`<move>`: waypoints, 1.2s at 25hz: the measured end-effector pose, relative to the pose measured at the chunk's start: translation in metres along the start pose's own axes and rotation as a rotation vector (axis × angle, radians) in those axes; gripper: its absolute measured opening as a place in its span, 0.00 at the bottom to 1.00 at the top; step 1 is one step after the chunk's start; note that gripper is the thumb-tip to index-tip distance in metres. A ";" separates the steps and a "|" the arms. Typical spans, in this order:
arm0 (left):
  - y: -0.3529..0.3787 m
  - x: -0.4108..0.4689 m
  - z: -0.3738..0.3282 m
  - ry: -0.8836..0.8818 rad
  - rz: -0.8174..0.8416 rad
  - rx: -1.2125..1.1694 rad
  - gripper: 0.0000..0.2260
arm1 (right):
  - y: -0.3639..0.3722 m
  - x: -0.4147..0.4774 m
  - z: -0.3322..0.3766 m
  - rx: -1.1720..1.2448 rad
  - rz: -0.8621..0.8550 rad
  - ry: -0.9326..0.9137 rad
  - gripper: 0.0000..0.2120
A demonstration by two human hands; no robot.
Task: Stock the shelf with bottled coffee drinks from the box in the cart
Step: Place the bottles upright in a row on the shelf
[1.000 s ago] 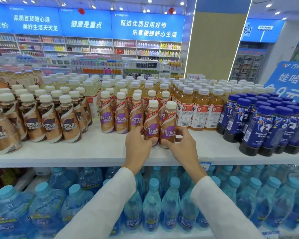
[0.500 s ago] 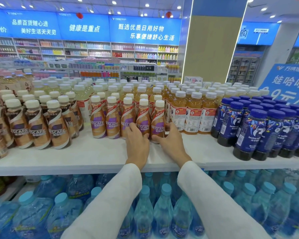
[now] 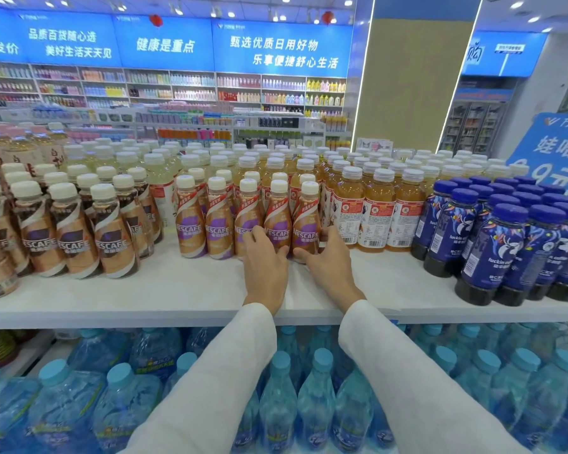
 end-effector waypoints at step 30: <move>-0.062 -0.089 0.049 -0.018 0.032 -0.117 0.14 | -0.018 -0.127 0.016 -0.208 0.173 -0.149 0.21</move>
Point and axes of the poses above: each hand's wrist, its own x-axis towards the middle knuckle, its own y-axis out of the palm, z = x × y, the point moved 10 cm from there along x, towards the middle knuckle, and after that the axes turned 1 degree about -x, right-handed, at the moved point
